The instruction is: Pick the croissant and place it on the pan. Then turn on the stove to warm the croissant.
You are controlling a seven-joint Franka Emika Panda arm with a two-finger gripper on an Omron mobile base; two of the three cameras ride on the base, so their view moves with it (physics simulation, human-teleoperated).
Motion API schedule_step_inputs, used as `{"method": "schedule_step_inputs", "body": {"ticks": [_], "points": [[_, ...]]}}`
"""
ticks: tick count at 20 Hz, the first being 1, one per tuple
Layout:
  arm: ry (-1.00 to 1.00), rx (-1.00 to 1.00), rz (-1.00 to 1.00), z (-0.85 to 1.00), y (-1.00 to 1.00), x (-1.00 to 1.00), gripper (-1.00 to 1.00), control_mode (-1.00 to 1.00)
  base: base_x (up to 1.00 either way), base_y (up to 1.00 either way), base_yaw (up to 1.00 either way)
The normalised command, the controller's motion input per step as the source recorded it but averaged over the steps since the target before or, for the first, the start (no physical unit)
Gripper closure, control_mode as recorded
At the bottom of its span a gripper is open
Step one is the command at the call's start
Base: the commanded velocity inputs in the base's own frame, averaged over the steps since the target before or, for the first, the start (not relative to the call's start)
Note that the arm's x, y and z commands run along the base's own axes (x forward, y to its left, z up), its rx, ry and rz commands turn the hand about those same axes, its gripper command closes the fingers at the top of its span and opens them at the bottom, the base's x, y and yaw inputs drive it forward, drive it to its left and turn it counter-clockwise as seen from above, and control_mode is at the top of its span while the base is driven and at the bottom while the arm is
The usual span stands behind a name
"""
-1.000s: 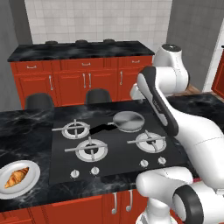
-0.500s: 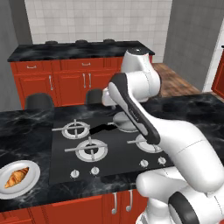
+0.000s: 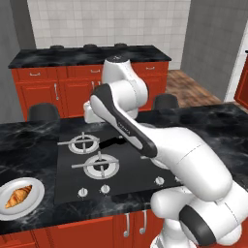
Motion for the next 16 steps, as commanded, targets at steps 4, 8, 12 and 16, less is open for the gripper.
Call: {"method": "schedule_step_inputs", "body": {"ticks": [4, 8, 12, 16], "points": [[0.06, 0.04, 0.0, -0.22, 0.71, 0.0, -1.0, -1.0, 0.0, 0.0, 0.0], [0.0, 0.0, 0.03, -0.15, 0.64, 0.0, -1.0, -1.0, 0.0, 0.0, 0.0], [0.01, 0.0, 0.03, -0.19, 0.67, 0.0, -1.0, -1.0, 0.0, 0.0, 0.0], [0.0, 0.02, 0.01, -0.14, 0.71, -0.08, -1.0, -1.0, 0.0, 0.0, 0.0]]}}
